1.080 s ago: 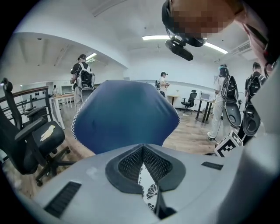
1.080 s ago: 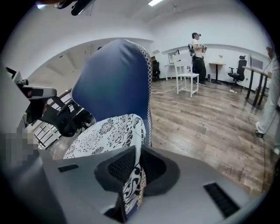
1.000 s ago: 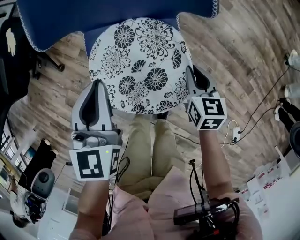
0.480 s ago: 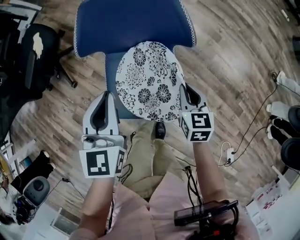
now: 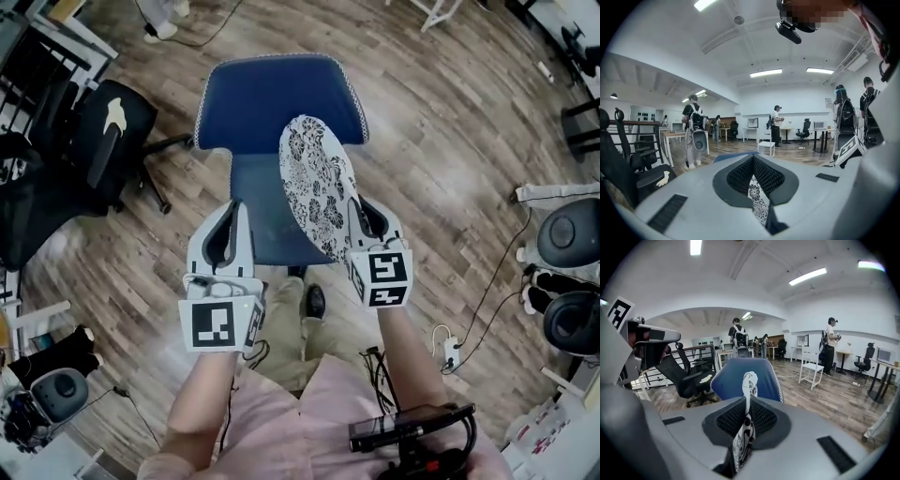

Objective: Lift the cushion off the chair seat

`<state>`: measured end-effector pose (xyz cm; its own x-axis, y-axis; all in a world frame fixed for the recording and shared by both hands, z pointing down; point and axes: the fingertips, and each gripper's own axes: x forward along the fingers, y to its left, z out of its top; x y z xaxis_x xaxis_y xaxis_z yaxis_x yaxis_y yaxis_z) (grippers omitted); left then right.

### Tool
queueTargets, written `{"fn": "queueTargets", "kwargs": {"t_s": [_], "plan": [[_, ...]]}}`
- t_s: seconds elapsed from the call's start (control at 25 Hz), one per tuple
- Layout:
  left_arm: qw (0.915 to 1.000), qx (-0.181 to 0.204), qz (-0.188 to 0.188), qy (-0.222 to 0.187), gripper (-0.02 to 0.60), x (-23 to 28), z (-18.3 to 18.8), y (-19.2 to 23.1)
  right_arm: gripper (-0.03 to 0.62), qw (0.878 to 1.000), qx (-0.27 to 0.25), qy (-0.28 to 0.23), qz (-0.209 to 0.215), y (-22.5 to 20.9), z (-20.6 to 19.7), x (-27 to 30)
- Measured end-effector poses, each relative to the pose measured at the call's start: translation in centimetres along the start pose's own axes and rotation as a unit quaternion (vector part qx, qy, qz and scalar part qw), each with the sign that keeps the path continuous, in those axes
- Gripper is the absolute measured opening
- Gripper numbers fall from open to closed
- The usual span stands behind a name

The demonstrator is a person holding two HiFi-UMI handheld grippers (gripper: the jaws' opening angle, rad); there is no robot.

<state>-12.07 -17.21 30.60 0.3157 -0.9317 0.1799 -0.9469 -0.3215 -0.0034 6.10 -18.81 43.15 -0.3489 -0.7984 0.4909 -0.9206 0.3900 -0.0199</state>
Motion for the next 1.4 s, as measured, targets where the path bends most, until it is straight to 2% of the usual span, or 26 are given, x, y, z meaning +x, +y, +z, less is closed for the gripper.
{"fn": "queueTargets", "kwargs": {"t_s": [0.32, 0.68, 0.88, 1.4], "plan": [[0.9975, 0.015, 0.005, -0.069, 0.011, -3.9, 8.2, -1.8, 0.023, 0.996, -0.031, -0.086, -0.002, 1.3, 9.8, -6.7], [0.99, 0.028, 0.012, -0.138, 0.011, -8.0, 16.7, -3.4, 0.023, 0.981, -0.074, -0.178, 0.002, 3.1, 20.5, -14.4], [0.986, 0.031, 0.02, -0.163, 0.011, -10.2, 19.2, -3.2, 0.023, 0.974, -0.092, -0.208, 0.005, 5.0, 23.0, -17.1], [0.982, 0.041, 0.029, -0.182, 0.011, -11.5, 21.8, -1.2, 0.021, 0.964, -0.108, -0.24, 0.015, 8.7, 25.9, -18.5]]}}
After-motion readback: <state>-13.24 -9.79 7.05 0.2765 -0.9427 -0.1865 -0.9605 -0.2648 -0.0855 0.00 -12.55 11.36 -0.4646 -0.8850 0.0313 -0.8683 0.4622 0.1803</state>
